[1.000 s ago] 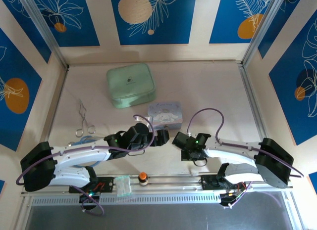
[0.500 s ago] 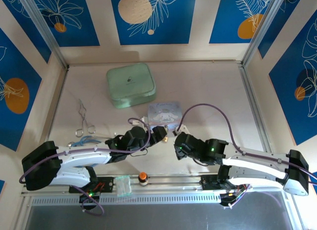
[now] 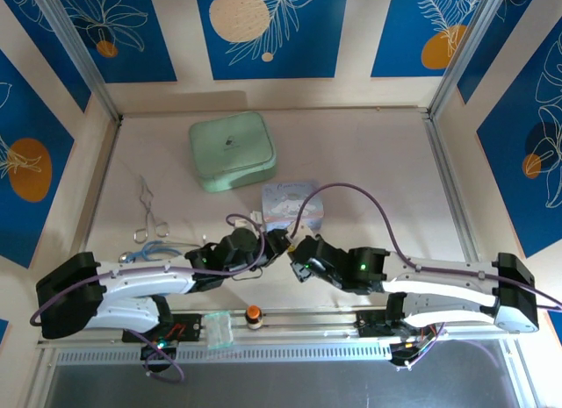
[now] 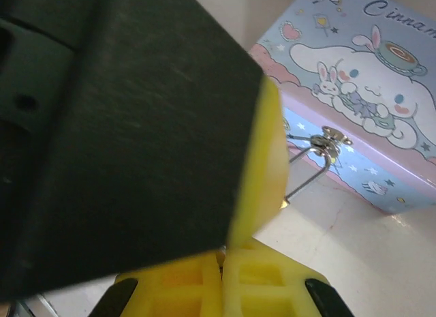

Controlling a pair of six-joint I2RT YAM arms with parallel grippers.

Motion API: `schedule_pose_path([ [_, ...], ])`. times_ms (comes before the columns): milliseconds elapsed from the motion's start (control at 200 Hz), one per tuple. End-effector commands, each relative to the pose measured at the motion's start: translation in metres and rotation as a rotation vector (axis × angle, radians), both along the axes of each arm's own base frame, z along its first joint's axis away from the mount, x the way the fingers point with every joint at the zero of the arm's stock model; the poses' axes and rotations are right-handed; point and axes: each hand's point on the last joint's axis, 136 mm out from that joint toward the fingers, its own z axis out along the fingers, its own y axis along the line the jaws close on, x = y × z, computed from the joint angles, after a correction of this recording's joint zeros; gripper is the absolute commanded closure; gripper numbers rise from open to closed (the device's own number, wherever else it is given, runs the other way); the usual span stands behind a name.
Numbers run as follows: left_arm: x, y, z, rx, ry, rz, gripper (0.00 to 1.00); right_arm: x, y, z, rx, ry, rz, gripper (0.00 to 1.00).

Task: Unlock a padlock with a key

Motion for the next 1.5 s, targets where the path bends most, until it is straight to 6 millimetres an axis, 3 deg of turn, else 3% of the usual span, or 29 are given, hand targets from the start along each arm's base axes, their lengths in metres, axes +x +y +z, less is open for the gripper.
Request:
schedule_pose_path([
  [0, -0.004, 0.003, 0.000, -0.004, 0.014, 0.010, 0.68, 0.010, 0.011, 0.016, 0.001, -0.064, -0.036, 1.00],
  [255, -0.005, 0.015, -0.011, 0.021, 0.036, 0.045, 1.00, 0.013, 0.025, 0.013, -0.003, -0.069, -0.052, 1.00],
  [445, -0.006, 0.021, -0.009, 0.035, 0.019, 0.044, 1.00, 0.010, 0.033, 0.012, 0.018, -0.047, -0.037, 0.99],
  [465, -0.006, 0.021, -0.009, 0.037, 0.015, 0.044, 1.00, 0.010, 0.033, 0.012, 0.026, -0.034, -0.037, 0.93],
  [520, -0.005, 0.023, -0.007, 0.040, 0.001, 0.048, 1.00, 0.009, 0.032, 0.010, 0.062, 0.033, -0.040, 0.59],
  [620, -0.001, 0.030, -0.002, 0.055, -0.059, 0.059, 1.00, 0.005, 0.030, 0.015, 0.206, 0.164, -0.033, 0.14],
  [645, 0.000, 0.033, 0.000, 0.064, -0.078, 0.061, 1.00, 0.004, 0.029, 0.017, 0.246, 0.199, -0.029, 0.09],
  [870, 0.006, 0.046, 0.035, 0.189, -0.361, 0.002, 1.00, -0.003, 0.029, 0.057, 0.652, 0.462, 0.083, 0.09],
  [1001, 0.006, 0.056, 0.053, 0.333, -0.497, -0.053, 1.00, -0.002, 0.024, 0.068, 0.707, 0.482, 0.087, 0.11],
  [1226, -0.012, 0.043, 0.101, 0.169, -0.740, -0.147, 1.00, -0.011, 0.033, 0.085, 0.787, 0.478, 0.201, 0.30],
  [1331, -0.019, 0.042, 0.116, 0.100, -0.800, -0.160, 1.00, -0.015, 0.034, 0.094, 0.837, 0.474, 0.250, 0.31],
  [1496, -0.026, 0.040, 0.129, 0.040, -0.834, -0.179, 1.00, -0.018, 0.032, 0.101, 0.875, 0.462, 0.295, 0.42],
])
